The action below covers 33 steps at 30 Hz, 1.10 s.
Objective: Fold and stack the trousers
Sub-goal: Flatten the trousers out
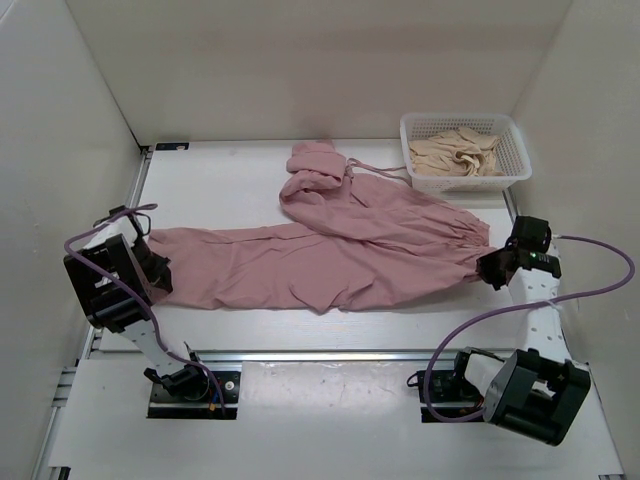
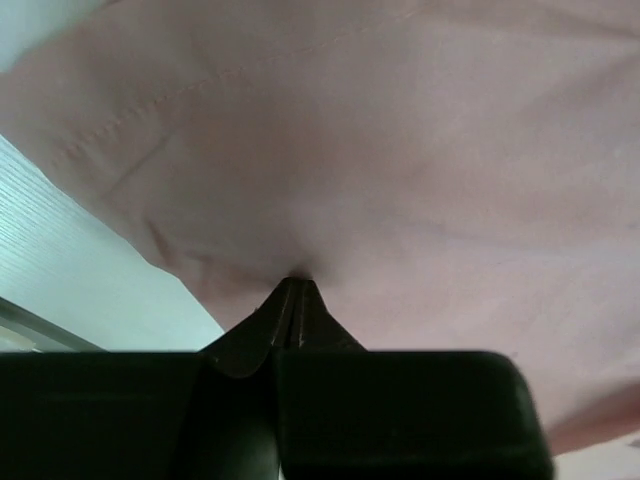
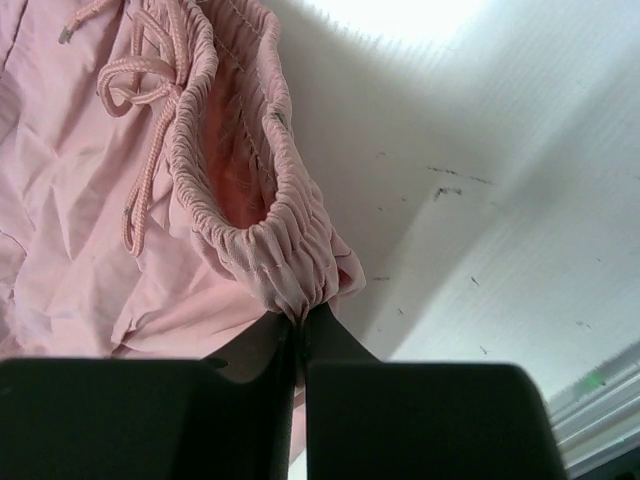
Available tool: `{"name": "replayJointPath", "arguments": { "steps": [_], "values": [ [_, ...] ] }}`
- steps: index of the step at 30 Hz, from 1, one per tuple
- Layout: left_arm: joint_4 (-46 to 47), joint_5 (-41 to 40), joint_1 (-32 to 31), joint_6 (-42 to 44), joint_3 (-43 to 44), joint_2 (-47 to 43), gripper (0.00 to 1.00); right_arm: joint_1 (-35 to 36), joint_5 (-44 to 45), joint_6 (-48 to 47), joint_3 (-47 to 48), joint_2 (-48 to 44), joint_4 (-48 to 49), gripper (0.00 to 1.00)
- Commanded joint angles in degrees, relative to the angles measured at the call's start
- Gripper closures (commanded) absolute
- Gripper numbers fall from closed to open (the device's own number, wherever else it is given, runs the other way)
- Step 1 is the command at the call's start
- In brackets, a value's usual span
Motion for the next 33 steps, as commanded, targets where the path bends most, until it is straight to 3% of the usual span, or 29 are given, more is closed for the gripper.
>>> {"name": "replayJointPath", "arguments": {
  "steps": [1,11,12,13,14,17,21,22,25,28,33],
  "values": [
    [1.26,-1.06,-0.07,0.73,1.86,-0.78,0.90,-0.39,1.26,-0.51,1.87,-3.43,-3.39,1.00],
    [-0.67,-3.17,-0.07,-0.32,4.67,-4.37,0.90,-0.39,6.98,-1.12,3.01,-8.81,-12.18,0.97],
    [-0.67,-2.56,-0.07,-0.32,5.19,-5.25,0.90,-0.39,6.98,-1.12,3.02,-9.42,-12.19,0.87],
    [-0.67,-1.95,-0.07,-0.32,5.20,-5.26,0.90,-0.39,6.98,-2.51,3.02,-9.42,-12.19,0.39],
    [-1.20,-0.72,-0.07,-0.32,6.33,-6.13,0.84,-0.39,6.98,-2.52,3.62,-9.42,-12.19,0.20],
    [-1.20,1.91,-3.83,-0.32,7.66,-7.36,0.80,0.22,8.12,-5.06,6.52,-9.42,-12.19,0.03],
    [-1.20,4.56,-11.90,-0.84,10.20,-6.14,0.79,5.92,8.13,-8.58,11.18,-8.91,-8.42,0.00],
    [-1.20,5.08,-13.41,-0.85,10.91,-4.66,0.79,10.81,8.82,-9.28,13.02,-8.02,-6.84,0.00],
    [-1.20,5.09,-17.99,-2.25,13.28,-0.71,0.79,22.41,7.61,-12.44,16.62,-0.75,-4.20,0.04],
    [-1.20,5.62,-19.32,-3.30,14.34,3.77,0.79,28.68,1.64,-12.45,17.96,10.50,-3.40,0.06],
    [-1.20,4.65,-19.32,-3.31,14.87,8.18,0.80,29.32,-6.72,-8.34,9.81,21.51,5.82,0.08]
  ]
}}
